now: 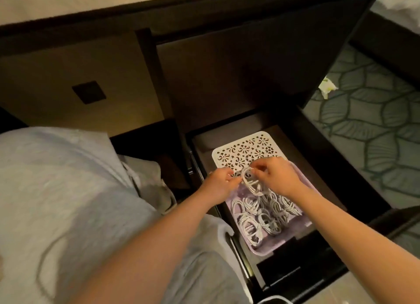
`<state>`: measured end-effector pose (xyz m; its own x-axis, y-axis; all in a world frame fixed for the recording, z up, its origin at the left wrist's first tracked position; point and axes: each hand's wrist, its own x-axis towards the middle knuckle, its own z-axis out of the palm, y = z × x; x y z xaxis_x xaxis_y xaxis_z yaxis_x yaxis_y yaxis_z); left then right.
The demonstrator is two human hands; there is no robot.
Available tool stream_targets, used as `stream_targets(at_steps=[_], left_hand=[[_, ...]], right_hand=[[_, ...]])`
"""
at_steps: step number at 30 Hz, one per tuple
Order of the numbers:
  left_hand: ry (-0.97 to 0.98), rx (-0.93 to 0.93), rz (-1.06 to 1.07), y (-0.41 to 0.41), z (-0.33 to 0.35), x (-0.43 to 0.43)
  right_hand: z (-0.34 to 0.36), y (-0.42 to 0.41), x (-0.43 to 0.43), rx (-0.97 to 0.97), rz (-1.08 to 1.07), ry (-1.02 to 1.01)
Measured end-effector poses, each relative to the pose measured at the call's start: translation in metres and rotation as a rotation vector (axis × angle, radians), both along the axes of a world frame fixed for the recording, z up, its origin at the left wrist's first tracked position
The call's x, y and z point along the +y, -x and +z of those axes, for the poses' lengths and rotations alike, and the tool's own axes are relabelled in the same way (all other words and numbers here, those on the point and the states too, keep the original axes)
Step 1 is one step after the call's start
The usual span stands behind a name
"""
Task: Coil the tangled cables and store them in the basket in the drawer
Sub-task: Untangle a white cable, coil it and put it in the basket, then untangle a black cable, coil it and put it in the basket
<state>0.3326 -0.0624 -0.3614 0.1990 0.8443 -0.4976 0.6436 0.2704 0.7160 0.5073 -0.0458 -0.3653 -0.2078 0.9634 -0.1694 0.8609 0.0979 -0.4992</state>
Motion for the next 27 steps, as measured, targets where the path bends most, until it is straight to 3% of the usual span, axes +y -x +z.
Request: stream_targets(at_steps=[4,7,11,18,27], left_hand=[[-0.023,0.237,-0.22,0.005,-0.016,0.0],[-0.05,0.283,-0.27,0.004,-0.019,-0.001],[-0.051,0.27,-0.274,0.007,-0.027,-0.001],[-0.032,0.197,-0.213,0.008,-0.035,0.002],[0.001,0.114,-0.25,0.014,-0.025,0.006]], right_hand=[[-0.03,-0.008,-0.016,-0.011,0.028,0.128],[-0.052,-0.003,-0.024,-0.01,0.051,0.201],[-0.08,0.016,-0.027,-0.009,0.033,0.258],[-0.096,0.032,-0.024,0.091,-0.187,0.369],[-0.064,0.015,-0.02,0.147,-0.04,0.425]])
